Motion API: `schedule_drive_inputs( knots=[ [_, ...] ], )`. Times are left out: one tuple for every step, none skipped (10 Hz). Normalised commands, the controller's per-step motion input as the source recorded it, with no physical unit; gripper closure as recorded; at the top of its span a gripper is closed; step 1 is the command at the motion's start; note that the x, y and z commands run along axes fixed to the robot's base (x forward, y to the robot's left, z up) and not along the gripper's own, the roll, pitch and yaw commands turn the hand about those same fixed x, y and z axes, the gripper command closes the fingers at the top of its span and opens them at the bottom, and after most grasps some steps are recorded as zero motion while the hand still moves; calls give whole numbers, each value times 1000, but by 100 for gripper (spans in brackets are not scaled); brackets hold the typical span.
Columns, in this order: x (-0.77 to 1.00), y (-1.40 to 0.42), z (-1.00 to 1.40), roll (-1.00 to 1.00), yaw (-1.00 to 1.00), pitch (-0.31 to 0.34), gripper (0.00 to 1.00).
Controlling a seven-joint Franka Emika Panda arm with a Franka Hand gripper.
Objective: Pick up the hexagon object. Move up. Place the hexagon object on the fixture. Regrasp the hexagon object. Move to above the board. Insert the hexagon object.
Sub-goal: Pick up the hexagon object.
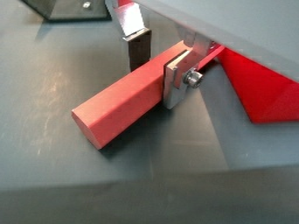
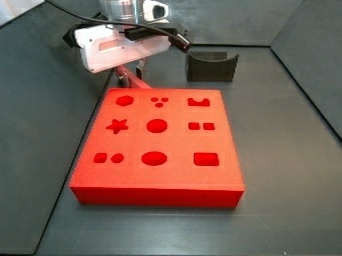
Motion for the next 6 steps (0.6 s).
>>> schedule_drive_inputs(
  knots=[
    [0, 0, 0, 0, 0, 0, 100],
    [0, 0, 0, 0, 0, 0, 100],
    [0, 0, 0, 0, 0, 0, 100],
    [0, 0, 0, 0, 0, 0, 100],
    [0, 0, 0, 0, 0, 0, 100],
    [0, 0, 0, 0, 0, 0, 100]
  ],
)
